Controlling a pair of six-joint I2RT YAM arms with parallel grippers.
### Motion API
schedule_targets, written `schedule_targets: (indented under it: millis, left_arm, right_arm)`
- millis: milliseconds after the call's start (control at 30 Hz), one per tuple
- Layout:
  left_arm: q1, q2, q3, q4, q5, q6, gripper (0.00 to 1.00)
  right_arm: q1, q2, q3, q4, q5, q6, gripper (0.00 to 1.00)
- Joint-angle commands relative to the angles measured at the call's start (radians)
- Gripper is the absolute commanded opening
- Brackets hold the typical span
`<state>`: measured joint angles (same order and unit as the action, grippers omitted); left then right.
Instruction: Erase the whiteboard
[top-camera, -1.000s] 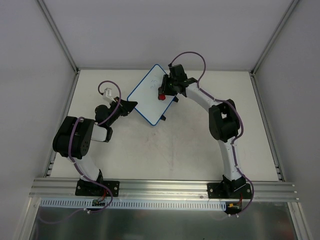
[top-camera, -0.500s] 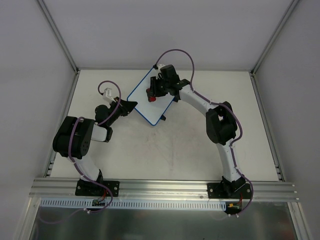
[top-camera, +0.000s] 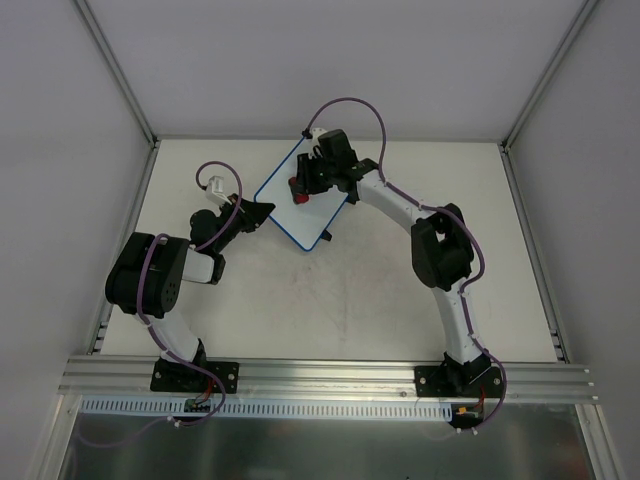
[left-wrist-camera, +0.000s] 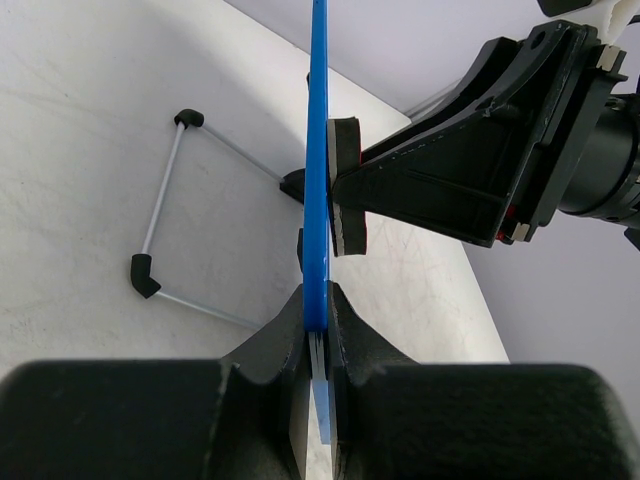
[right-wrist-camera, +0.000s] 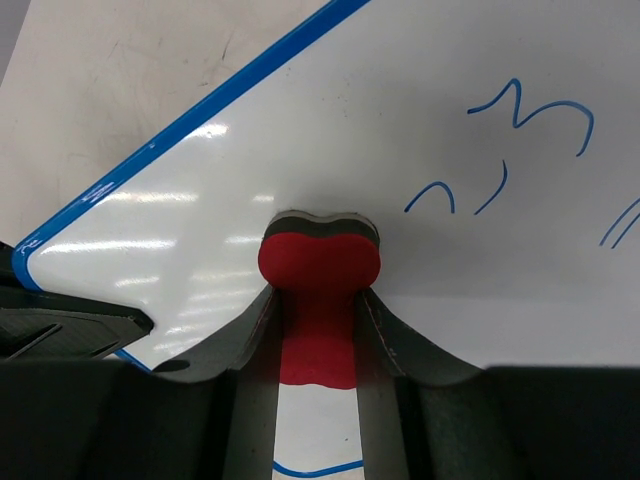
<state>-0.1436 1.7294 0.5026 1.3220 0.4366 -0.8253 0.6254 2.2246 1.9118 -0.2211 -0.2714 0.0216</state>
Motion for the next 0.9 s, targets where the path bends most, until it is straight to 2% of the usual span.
schedule_targets:
  millis: [0, 133, 333, 533, 867]
  left_arm:
    - [-0.025, 0.001, 0.011, 0.359, 0.086, 0.045, 0.00]
    - [-0.025, 0.001, 0.011, 0.359, 0.087, 0.045, 0.00]
    - [-0.027, 0.001, 0.010, 0.359, 0.088, 0.048, 0.00]
    - [-0.027, 0.001, 0.011, 0.359, 0.090, 0.046, 0.00]
    - [-0.025, -0.001, 0.008, 0.359, 0.093, 0.051, 0.00]
  right_arm:
    - [0.031, -0.006, 0.053, 0.043, 0.003, -0.012, 0.00]
    - [0.007, 0.023, 0.066, 0.045, 0.023, 0.024, 0.00]
    - [-0.065, 0.053, 0.044, 0.043, 0.054, 0.170, 0.00]
    - [-0.130, 0.072, -0.013, 0.043, 0.078, 0.297, 0.00]
    - [-0.191, 0.063, -0.126, -0.001, 0.135, 0.417, 0.00]
